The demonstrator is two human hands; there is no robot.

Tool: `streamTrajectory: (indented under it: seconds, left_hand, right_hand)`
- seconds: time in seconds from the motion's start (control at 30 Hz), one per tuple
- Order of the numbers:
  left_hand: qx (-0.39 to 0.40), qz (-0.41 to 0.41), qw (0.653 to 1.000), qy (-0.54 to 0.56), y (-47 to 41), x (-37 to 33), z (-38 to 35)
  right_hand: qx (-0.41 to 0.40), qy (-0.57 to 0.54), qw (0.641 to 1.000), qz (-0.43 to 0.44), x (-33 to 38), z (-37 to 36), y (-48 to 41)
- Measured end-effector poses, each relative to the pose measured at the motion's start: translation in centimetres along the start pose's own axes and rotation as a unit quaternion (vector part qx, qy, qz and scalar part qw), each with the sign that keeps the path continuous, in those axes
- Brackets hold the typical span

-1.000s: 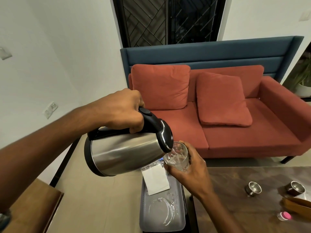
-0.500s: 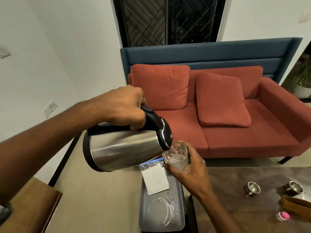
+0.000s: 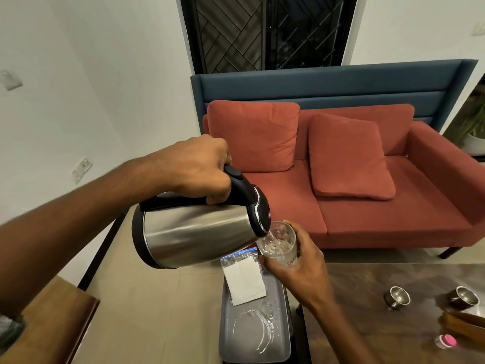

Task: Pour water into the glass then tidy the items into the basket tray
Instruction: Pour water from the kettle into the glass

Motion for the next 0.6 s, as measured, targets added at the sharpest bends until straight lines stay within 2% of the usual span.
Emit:
streamTrajectory:
  seconds: [0.6]
  left_hand:
    - [0.003,0.000,1.000,-0.008,-0.08,0.40,0.11]
  right_hand:
    - [0.001,0.001,1.000,-0.011,-0.22,-0.56,0.09]
Point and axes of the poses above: each hand's wrist, its own y-axis away from the middle knuckle, its own z-axis out of the back of the hand, x = y × z, the point moved 3 cm from there along -y, towards the middle knuckle, and after that the axes turned 1 degree about z, right-handed, at the moved point
